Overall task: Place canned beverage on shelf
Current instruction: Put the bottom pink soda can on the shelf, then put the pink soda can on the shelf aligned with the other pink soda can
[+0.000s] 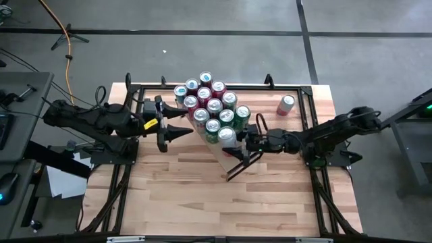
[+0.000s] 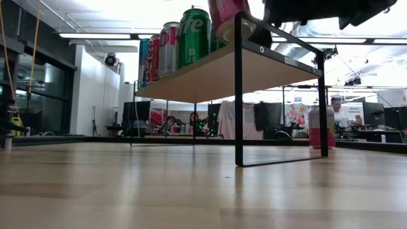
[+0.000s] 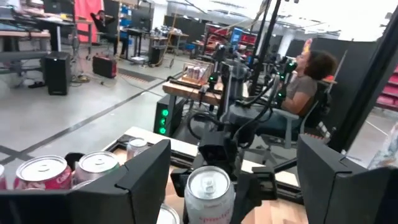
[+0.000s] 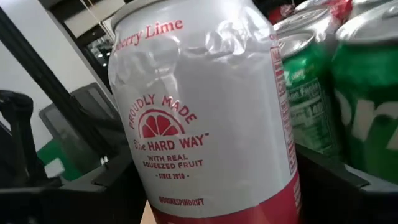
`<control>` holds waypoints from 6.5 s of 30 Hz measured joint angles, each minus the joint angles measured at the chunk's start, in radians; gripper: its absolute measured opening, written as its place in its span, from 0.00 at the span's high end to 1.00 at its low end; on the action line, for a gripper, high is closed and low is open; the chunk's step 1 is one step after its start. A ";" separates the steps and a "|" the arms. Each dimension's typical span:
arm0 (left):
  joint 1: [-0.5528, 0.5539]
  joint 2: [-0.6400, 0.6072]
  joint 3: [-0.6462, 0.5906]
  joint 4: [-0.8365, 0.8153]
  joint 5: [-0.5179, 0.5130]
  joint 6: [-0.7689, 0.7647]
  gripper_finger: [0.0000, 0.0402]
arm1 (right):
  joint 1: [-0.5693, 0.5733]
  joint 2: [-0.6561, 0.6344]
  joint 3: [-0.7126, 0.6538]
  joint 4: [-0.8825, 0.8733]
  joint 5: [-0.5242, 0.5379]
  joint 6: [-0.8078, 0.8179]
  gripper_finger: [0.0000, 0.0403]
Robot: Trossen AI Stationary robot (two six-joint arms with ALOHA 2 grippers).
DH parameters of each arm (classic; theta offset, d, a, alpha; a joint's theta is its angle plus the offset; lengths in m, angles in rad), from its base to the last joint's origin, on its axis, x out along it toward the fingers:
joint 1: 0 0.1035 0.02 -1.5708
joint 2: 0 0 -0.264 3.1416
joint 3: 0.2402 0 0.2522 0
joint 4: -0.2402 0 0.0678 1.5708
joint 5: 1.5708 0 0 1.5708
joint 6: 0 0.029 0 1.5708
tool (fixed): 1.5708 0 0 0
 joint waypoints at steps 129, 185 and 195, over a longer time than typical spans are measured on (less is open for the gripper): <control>-0.012 0.059 0.000 -0.220 -0.164 -0.120 1.00 | -0.004 -0.562 0.004 -0.668 -0.106 0.160 0.04; -0.011 -0.005 0.000 -0.273 -0.037 -0.102 1.00 | 0.005 -0.256 0.227 -0.937 0.045 0.080 1.00; -0.004 -0.144 -0.237 0.117 0.150 0.019 1.00 | 0.005 -0.418 0.227 -0.912 0.045 -0.006 1.00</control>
